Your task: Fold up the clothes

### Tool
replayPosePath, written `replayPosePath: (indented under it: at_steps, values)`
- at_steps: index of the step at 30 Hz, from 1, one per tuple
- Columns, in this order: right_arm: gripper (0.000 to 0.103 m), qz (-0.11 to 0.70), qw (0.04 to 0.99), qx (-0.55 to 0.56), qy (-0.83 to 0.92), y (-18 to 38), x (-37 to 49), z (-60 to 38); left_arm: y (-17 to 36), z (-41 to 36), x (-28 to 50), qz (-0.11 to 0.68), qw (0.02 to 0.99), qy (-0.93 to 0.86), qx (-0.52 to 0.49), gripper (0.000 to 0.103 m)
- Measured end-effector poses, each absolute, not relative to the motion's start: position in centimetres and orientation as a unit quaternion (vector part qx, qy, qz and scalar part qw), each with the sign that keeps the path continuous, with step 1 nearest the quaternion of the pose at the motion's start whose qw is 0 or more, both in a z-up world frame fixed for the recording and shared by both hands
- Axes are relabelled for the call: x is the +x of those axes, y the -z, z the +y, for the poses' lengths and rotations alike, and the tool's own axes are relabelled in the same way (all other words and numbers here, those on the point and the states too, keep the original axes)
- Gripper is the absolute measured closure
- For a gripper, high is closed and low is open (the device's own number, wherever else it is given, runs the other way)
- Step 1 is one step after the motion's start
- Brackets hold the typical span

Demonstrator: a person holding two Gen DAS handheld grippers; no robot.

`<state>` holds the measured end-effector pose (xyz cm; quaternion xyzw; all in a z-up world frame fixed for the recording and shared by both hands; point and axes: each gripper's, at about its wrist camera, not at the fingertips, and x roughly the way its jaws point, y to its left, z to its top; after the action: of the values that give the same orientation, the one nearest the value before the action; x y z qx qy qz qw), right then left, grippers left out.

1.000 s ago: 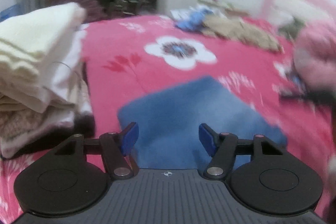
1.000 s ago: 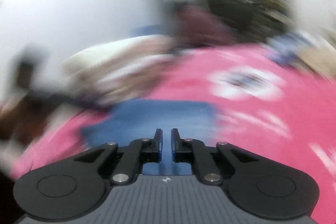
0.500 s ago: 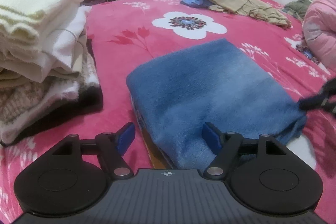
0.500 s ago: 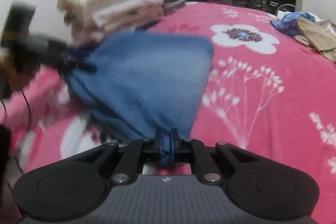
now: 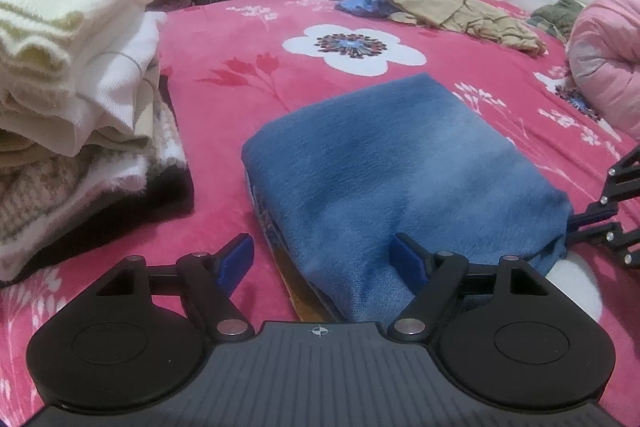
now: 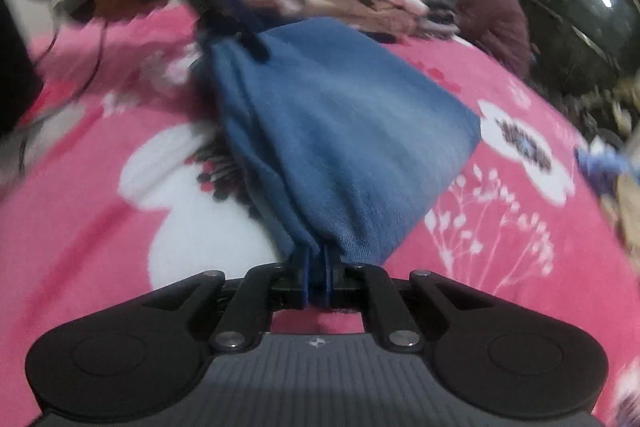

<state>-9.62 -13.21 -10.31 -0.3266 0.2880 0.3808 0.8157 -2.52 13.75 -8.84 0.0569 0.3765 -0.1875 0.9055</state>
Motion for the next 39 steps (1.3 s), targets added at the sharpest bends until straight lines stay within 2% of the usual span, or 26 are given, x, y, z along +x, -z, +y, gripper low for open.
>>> replayPosePath:
  at_steps: [2,4,9,13,19,23,25,29,39]
  values:
    - [0.095,0.293,0.801,-0.341,-0.396,9.5,-9.7,-13.1,8.0,13.6,-2.8,0.371,0.907,0.187,0.064,0.028]
    - [0.096,0.299,0.802,-0.313,-0.412,7.5,-8.8,-13.6,6.8,13.4,-3.3,0.358,0.911,0.190,0.073,0.035]
    - [0.094,0.295,0.869,-0.106,-0.383,2.5,-4.3,-16.2,3.2,12.7,-3.8,0.305,0.926,0.220,0.025,0.035]
    - [0.094,0.332,0.877,-0.030,-0.347,4.7,-1.5,-15.2,3.0,9.6,-0.9,0.315,0.915,0.247,0.049,0.035]
    - [0.094,0.360,0.887,0.025,-0.289,6.7,0.5,-15.9,3.9,3.8,7.6,0.378,0.871,0.312,0.034,0.038]
    - [0.093,0.401,0.870,0.037,-0.286,9.6,-0.5,-15.9,8.1,-0.6,10.7,0.416,0.847,0.326,0.058,0.044]
    - [0.092,0.385,0.879,0.021,-0.281,10.4,-2.0,-15.3,10.1,-1.4,11.4,0.424,0.848,0.311,0.065,0.042]
    - [0.092,0.373,0.881,0.020,-0.290,10.9,-3.1,-15.5,12.4,-0.5,12.3,0.434,0.853,0.290,0.017,0.031]
    - [0.092,0.388,0.857,0.078,-0.330,11.5,-4.0,-17.9,12.8,0.3,12.7,0.424,0.857,0.292,-0.018,0.029]
